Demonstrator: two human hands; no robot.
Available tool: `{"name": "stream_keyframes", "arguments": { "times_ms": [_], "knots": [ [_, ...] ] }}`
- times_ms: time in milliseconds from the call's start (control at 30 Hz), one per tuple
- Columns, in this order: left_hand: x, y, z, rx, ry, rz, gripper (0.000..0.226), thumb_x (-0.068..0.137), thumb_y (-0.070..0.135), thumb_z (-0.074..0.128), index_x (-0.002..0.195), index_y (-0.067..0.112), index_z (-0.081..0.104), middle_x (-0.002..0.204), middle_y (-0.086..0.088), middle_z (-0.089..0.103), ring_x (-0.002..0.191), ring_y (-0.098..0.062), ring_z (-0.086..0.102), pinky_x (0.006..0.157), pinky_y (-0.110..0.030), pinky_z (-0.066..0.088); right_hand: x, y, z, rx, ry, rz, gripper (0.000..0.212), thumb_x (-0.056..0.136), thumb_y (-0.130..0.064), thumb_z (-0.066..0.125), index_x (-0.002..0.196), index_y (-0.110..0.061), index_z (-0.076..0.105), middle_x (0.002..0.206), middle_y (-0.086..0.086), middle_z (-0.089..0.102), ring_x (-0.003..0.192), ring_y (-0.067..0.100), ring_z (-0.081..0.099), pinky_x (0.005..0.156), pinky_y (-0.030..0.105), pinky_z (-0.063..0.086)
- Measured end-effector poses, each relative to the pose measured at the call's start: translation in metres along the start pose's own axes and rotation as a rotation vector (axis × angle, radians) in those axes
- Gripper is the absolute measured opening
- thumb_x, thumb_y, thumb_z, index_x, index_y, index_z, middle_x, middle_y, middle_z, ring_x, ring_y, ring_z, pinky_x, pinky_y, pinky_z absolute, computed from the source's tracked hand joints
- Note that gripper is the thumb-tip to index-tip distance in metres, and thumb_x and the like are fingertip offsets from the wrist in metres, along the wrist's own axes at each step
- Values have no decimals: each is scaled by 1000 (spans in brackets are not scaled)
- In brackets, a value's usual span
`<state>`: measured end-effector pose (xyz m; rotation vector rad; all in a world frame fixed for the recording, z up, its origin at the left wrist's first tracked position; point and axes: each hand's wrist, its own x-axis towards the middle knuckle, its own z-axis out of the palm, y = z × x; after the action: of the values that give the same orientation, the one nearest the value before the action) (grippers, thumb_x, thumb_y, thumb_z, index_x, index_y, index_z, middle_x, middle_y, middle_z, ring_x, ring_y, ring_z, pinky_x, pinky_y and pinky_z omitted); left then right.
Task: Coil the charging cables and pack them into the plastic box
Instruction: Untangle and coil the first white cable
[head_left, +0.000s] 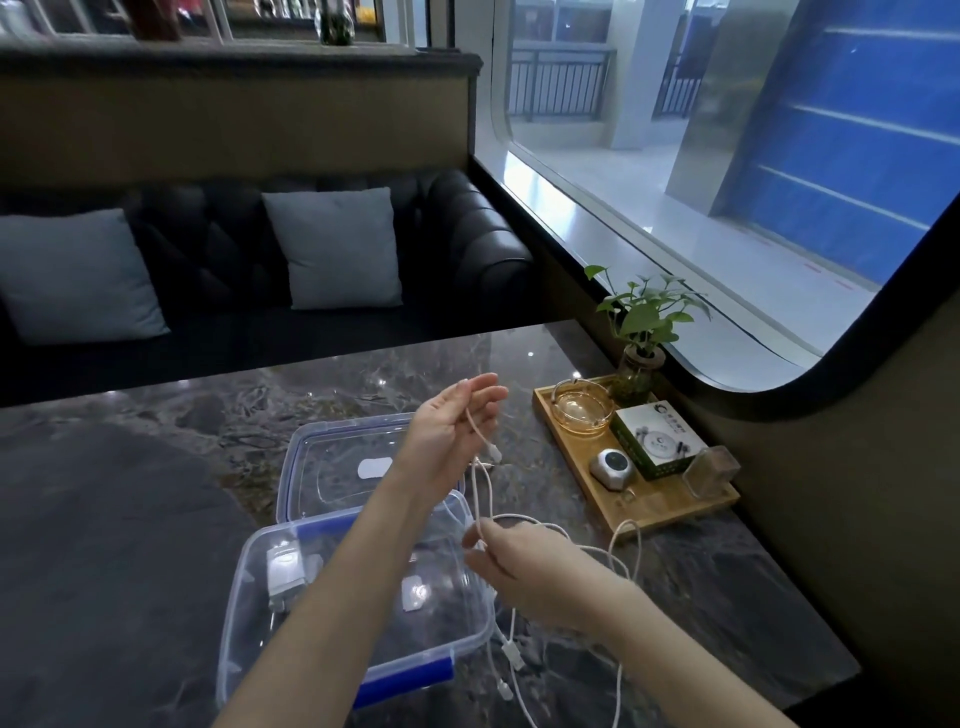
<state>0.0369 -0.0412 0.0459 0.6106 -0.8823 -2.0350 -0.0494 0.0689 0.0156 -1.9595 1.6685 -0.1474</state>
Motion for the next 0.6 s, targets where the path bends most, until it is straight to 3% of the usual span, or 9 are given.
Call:
{"name": "stream_keyframes", "arguments": {
  "times_ms": [100, 200, 267, 333, 433, 500, 600],
  "knots": [
    [2, -12, -6, 83, -11, 22, 27, 97, 11, 34, 97, 1, 59, 74, -4, 75, 65, -9, 69, 65, -17, 56, -10, -11, -26, 67, 11, -19, 28, 98, -32, 36, 110, -11, 51, 98, 9, 65, 83, 23, 62, 78, 41, 54],
    [-3, -18, -8, 423, -11, 82, 24, 96, 9, 37, 97, 3, 60, 72, -2, 74, 63, -7, 67, 63, -17, 55, -21, -15, -53, 115, 156, -68, 20, 97, -26, 40, 92, -11, 54, 79, 0, 60, 61, 8, 54, 57, 21, 47],
    [-12, -19, -5, 640, -22, 79, 23, 96, 8, 39, 99, 0, 61, 66, 2, 69, 56, -4, 62, 55, -15, 52, -27, -14, -71, 156, 242, -84, 17, 95, -22, 46, 94, -12, 60, 68, -11, 56, 49, 0, 49, 49, 14, 42],
    [-24, -19, 5, 724, -39, 58, 25, 96, 9, 38, 92, -4, 59, 48, 8, 56, 40, -3, 48, 41, -14, 39, -28, -8, -85, 236, 357, -106, 14, 90, -21, 56, 91, -11, 66, 56, -16, 56, 48, -3, 51, 47, 10, 39],
    [-40, -16, 21, 567, -41, -83, 40, 99, 19, 28, 81, -4, 56, 35, 8, 44, 29, -2, 32, 34, -12, 25, -22, 6, -94, 421, 596, -175, 6, 77, -16, 73, 81, -12, 73, 59, -14, 63, 56, 0, 58, 56, 11, 44],
    [-49, -12, 29, 431, -136, -179, 56, 99, 33, 20, 81, -2, 61, 36, 8, 40, 29, -2, 27, 36, -15, 16, -16, 15, -90, 629, 709, -214, 8, 70, -10, 76, 77, -11, 74, 64, -10, 70, 63, 4, 63, 63, 15, 50],
    [-56, -3, 37, 208, -191, -247, 47, 95, 27, 24, 80, 1, 60, 39, 6, 41, 30, -2, 25, 37, -17, 14, -8, 23, -73, 897, 762, -175, 11, 68, -16, 75, 79, -16, 76, 70, -3, 72, 68, 22, 62, 65, 30, 50]
  ]
}}
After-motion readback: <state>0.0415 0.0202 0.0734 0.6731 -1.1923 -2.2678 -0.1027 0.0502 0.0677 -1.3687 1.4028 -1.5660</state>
